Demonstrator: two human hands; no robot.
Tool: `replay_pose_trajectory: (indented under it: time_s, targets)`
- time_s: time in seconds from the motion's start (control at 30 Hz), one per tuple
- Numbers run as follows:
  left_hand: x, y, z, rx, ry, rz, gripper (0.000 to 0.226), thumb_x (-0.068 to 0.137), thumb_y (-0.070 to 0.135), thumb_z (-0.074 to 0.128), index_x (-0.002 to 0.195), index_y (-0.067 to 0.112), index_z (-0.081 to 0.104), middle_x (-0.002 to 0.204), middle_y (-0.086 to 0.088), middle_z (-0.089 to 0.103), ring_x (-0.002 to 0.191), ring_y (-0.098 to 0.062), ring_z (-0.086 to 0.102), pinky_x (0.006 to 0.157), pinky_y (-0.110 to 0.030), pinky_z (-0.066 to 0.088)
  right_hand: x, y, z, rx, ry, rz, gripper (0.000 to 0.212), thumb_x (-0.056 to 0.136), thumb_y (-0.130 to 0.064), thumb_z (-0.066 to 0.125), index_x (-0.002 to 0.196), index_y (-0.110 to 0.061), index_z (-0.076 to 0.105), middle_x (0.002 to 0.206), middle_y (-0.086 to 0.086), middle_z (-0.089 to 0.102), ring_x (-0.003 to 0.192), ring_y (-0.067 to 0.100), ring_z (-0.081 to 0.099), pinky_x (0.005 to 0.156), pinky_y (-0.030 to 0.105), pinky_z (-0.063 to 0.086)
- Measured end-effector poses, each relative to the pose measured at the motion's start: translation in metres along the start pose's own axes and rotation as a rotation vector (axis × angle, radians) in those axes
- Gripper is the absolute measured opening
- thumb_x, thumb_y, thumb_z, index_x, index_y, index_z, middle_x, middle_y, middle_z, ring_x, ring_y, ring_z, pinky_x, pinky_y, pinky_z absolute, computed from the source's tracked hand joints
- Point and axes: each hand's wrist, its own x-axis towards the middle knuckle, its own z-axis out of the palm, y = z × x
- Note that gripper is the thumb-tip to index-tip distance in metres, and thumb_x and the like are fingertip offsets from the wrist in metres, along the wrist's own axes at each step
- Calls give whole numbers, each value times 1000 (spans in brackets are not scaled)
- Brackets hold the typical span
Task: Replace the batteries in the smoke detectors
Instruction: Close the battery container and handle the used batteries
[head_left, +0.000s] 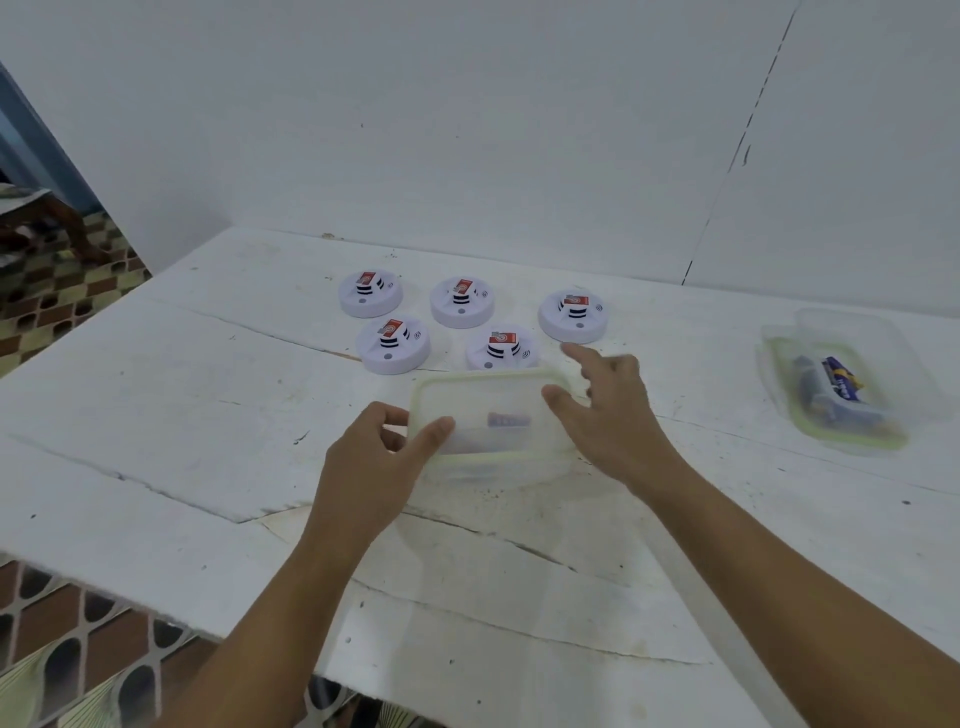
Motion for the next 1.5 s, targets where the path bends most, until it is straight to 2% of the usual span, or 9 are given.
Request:
replay_pose_trajectory:
  time_s: [0.3,0.43,0.63,0.9,1.07,1.13,1.23,1.37,1.5]
  targets:
    - [15,20,-3,60,-308,76,32,89,52,74,116,39,66,97,5,72,69,0,65,55,-8,44,13,-8,-16,-237,-268,-117,39,101,-57,53,135,-41,62,127,-11,63,118,11,57,96,33,43]
    - [22,32,22,4,-408,117,34,88,51,76,120,42,71,92,6,74,65,-1,63,72,-20,46,1,13,-36,-109,-264,-1,27,103,-54,52,123,-43,68,114,-21,68,105,2,61,85,27,47]
    - [31,48,74,-24,-364,178,38,87,50,77,120,34,68,97,7,73,78,-9,70,69,-22,47,-12,48,-63,154,-117,124,22,100,-53,59,116,-44,71,105,-15,74,100,8,69,90,36,54]
    - [13,73,107,212,-76,345,43,88,55,74,104,20,54,101,6,52,86,-10,56,76,-31,41,-21,59,-49,263,261,206,45,104,-40,57,148,-31,53,125,-8,61,118,14,57,100,33,45]
    - [-17,64,99,40,-174,189,49,85,52,79,123,28,59,113,9,65,85,1,65,65,-11,46,-24,59,-41,320,306,220,45,106,-38,55,150,-31,50,132,-10,57,119,12,54,102,32,44]
    - [-21,66,101,-6,-185,183,39,88,45,78,121,27,67,106,15,70,86,7,66,65,-2,44,-23,58,-40,380,279,254,38,107,-38,53,143,-26,58,128,-7,63,116,13,59,101,34,48]
    - [-16,72,110,-35,-185,207,7,94,36,74,97,32,70,93,19,70,81,10,63,74,-2,41,-23,58,-37,413,279,246,33,107,-32,46,98,-6,64,86,7,63,75,22,55,70,35,44]
    - [-7,78,122,-37,-260,185,49,105,34,59,151,22,52,144,9,61,117,4,52,97,-18,40,-21,58,-32,418,325,271,53,93,-51,41,98,-2,60,89,16,61,78,21,58,69,37,48]
    - [-14,74,132,-149,-384,80,59,111,26,44,165,28,20,167,15,28,149,-4,30,115,-25,29,-21,59,-29,416,336,290,56,89,-56,38,94,-4,59,95,6,64,85,25,61,73,39,50]
